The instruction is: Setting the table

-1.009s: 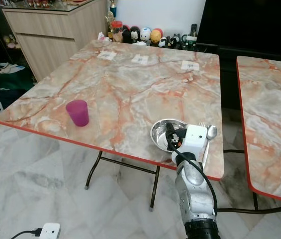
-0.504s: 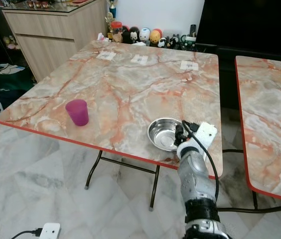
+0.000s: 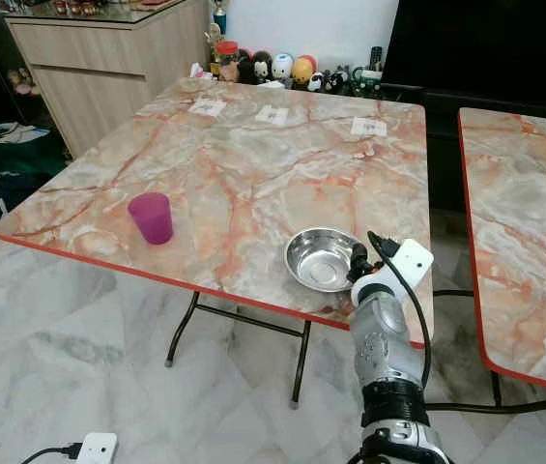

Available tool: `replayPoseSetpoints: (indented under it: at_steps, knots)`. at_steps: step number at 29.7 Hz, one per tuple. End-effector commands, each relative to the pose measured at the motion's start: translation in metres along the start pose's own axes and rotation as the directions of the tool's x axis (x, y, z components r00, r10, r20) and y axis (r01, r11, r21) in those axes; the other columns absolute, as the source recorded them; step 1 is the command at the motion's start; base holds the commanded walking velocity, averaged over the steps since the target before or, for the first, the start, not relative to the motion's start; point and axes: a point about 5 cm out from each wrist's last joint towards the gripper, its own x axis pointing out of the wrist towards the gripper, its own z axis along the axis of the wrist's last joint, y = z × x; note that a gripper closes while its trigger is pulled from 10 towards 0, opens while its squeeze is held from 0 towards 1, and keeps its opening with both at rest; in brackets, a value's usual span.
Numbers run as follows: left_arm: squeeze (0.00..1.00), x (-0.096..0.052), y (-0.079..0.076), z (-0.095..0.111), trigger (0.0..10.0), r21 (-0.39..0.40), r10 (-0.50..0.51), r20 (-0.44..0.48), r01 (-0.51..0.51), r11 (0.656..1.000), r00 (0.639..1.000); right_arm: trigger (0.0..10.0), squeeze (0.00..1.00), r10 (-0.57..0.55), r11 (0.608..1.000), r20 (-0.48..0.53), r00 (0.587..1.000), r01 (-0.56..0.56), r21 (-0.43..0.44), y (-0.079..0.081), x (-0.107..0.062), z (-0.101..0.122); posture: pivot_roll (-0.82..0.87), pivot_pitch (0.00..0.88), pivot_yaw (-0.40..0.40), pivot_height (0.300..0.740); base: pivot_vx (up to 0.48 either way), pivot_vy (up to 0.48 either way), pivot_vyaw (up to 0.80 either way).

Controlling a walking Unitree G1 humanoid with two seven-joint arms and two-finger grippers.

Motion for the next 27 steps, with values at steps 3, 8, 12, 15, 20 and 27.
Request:
replayPoseSetpoints:
  at_steps: [3,8,12,15,20,27]
  knots:
    - [0.00,-0.001,0.001,-0.003,10.0,-0.006,-0.002,-0.013,0.002,1.000,1.000,10.0,0.00,0.011,1.000,-0.056,0.998,-0.011,0.007,0.000,0.001,-0.006,0.10,0.000,0.005,0.740,0.000,0.000,0.00]
    - [0.00,-0.001,0.001,-0.003,10.0,-0.004,-0.004,-0.012,0.004,1.000,1.000,10.0,0.00,0.037,0.999,-0.135,0.990,-0.039,-0.014,0.006,0.003,-0.019,0.10,0.000,0.006,0.740,0.000,0.000,0.00]
    - [0.00,-0.001,0.001,-0.003,10.0,-0.006,-0.002,-0.012,0.002,1.000,1.000,10.0,0.00,0.041,0.999,-0.146,0.988,-0.043,-0.009,0.009,0.004,-0.020,0.11,0.000,0.004,0.740,0.000,0.000,0.00]
    - [0.00,-0.001,0.001,-0.003,10.0,-0.006,-0.001,-0.011,0.001,1.000,1.000,0.0,0.00,0.046,0.999,-0.147,0.988,-0.048,-0.010,0.010,0.004,-0.019,0.11,0.000,0.004,0.740,0.000,0.000,0.00]
    - [0.00,-0.001,0.001,-0.003,10.0,-0.006,-0.002,-0.011,0.002,1.000,1.000,0.0,0.00,0.055,0.998,-0.143,0.988,-0.056,-0.004,0.012,0.005,-0.018,0.11,0.000,0.004,0.740,0.000,0.000,0.00]
    - [0.00,-0.001,0.001,-0.003,10.0,-0.005,-0.004,-0.011,0.004,1.000,1.000,0.0,0.00,0.055,0.998,-0.143,0.988,-0.056,-0.004,0.012,0.006,-0.018,0.11,0.000,0.003,0.740,0.000,0.000,0.00]
